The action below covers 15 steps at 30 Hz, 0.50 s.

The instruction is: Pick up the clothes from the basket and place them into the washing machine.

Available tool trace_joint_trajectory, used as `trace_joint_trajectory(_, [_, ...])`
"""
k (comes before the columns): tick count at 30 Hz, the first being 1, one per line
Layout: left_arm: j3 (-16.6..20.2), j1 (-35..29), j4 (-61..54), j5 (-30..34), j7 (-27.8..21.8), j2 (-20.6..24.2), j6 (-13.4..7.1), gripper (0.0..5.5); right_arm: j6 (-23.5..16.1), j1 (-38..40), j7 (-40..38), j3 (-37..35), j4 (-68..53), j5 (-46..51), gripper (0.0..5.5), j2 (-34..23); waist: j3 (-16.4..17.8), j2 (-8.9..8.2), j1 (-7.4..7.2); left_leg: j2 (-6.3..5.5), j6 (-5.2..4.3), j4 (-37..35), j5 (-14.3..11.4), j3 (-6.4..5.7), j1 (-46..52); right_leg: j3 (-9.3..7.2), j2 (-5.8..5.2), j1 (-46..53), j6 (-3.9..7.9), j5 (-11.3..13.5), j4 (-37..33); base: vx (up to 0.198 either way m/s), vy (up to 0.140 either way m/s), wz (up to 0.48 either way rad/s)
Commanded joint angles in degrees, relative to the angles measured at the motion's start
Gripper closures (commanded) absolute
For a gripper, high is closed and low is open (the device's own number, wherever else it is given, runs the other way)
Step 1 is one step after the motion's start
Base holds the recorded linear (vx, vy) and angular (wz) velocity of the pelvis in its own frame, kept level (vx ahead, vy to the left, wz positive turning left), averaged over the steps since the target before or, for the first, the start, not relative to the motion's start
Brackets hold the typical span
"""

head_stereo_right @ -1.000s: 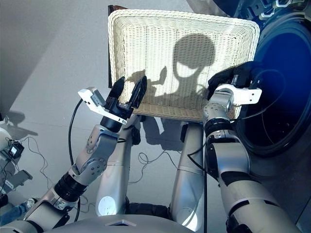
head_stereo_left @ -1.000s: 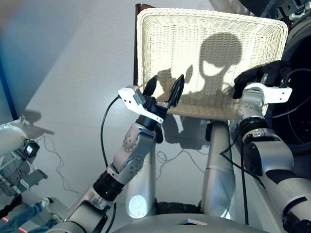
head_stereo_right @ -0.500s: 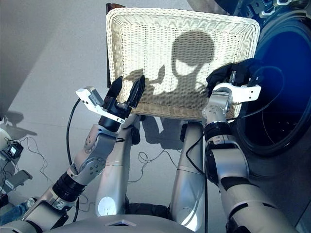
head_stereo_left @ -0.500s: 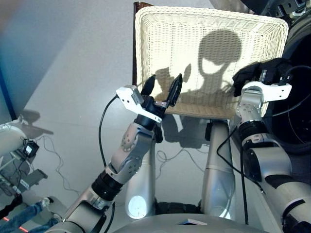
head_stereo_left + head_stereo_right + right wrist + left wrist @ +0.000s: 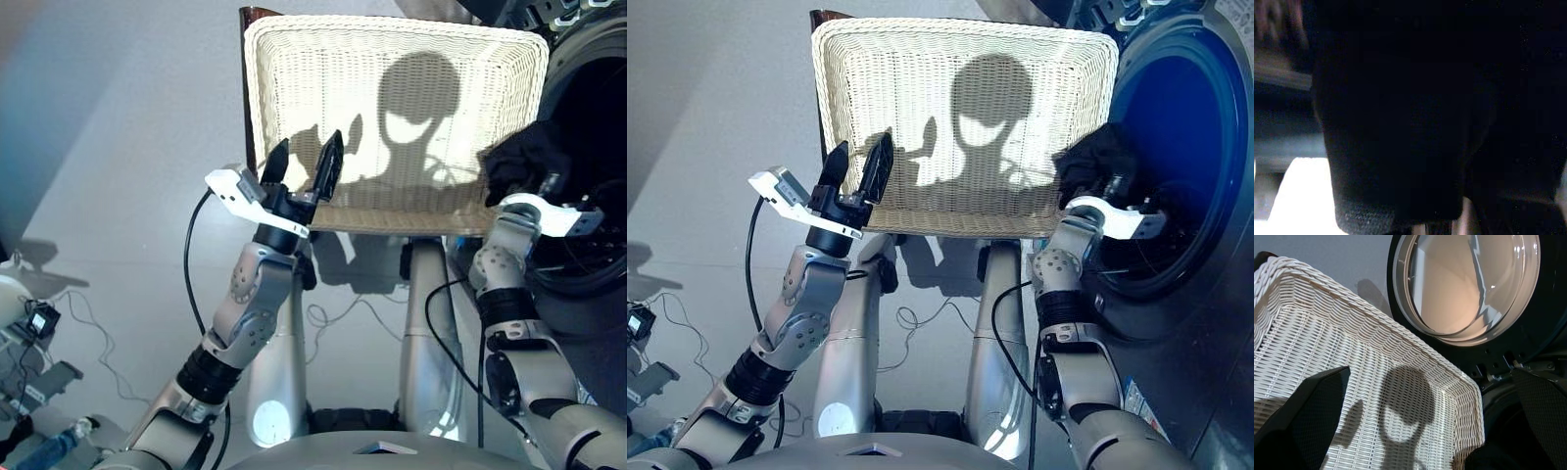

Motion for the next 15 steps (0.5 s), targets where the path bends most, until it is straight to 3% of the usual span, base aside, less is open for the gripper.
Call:
trace_joint_trajectory(1, [2.16, 0.14, -7.29, 3.46, -0.27, 2.02, -4.3, 0.0, -6.15, -2.39, -3.82, -5.62, 0.45, -5.94, 5.5, -5.51, -0.8, -0.84, 0.63, -1.8, 0.93, 11.76, -12.21, 1.4, -0.75, -0.1, 1.81, 2.0, 0.53, 7.27, -9.93, 0.0, 0.0, 0.0])
trace_joint_trajectory(8, [1.41, -0.3, -7.37, 4.39, -0.99, 3.8, -5.52, 0.0, -3.88, -6.66, -13.22, -7.13, 11.95, -14.72, 5.5, -16.85, -0.8, 0.12, 1.63, -1.61, 0.66, 12.26, -12.93, 0.92, 0.16, -0.33, 1.73, 2.68, 0.7, 6.24, -9.05, 0.0, 0.0, 0.0])
trace_joint_trajectory(15, [0.11, -0.71, -8.13, 3.72, -2.06, 4.83, -5.72, 0.0, 1.06, -11.5, -13.09, -4.58, 21.14, -14.29, 5.5, -24.64, -0.8, 0.75, 2.3, -1.37, 0.51, 12.07, -12.19, 0.96, -0.2, -0.27, 1.63, 2.2, 0.73, 6.82, -9.13, 0.0, 0.0, 0.0])
